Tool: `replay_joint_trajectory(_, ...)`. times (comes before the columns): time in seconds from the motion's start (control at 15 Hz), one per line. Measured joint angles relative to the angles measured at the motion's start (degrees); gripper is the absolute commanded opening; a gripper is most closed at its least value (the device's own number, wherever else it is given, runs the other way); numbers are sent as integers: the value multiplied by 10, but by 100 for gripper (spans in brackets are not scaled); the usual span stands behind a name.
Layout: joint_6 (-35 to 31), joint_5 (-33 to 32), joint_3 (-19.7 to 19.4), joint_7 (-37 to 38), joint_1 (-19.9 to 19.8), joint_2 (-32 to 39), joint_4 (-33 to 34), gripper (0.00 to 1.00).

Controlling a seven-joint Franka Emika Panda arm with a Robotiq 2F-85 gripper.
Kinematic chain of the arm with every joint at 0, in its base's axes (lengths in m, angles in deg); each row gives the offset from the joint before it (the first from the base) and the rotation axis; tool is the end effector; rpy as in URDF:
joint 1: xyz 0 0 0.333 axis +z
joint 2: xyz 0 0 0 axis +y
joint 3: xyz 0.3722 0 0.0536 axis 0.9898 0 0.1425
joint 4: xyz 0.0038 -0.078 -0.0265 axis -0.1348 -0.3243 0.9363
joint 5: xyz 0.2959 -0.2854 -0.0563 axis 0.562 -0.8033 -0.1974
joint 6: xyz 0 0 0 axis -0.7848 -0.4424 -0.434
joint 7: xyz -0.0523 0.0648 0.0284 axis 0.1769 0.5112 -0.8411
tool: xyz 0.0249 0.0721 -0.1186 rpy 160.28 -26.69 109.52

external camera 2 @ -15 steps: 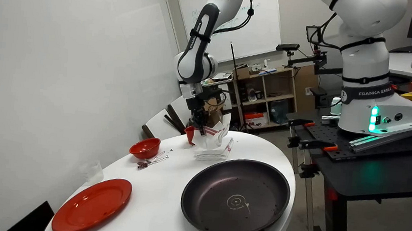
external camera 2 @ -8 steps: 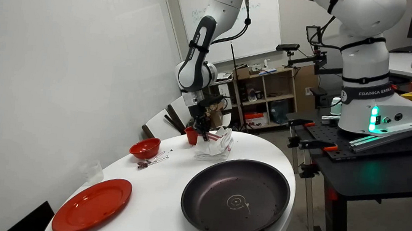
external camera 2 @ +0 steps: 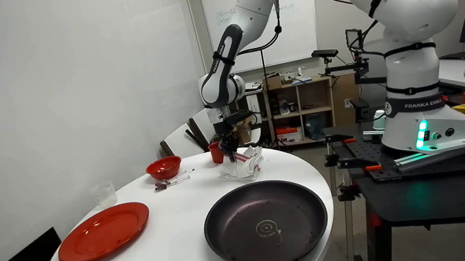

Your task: Pick up the white and red towel on the left and use it to wipe the black pan

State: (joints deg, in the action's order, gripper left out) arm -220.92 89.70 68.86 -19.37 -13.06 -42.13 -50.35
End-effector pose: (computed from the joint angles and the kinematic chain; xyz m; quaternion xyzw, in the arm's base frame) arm 0.6318 -0.1679 0.1154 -0.9782 0.1904 0.0714 0.0424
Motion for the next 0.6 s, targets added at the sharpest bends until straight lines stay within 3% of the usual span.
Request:
replay_joint_trajectory(0.47,-1,1,0,1,0,0,5,98)
replay_joint_trajectory(0.6,-2,1,1,1,1,0,6,100)
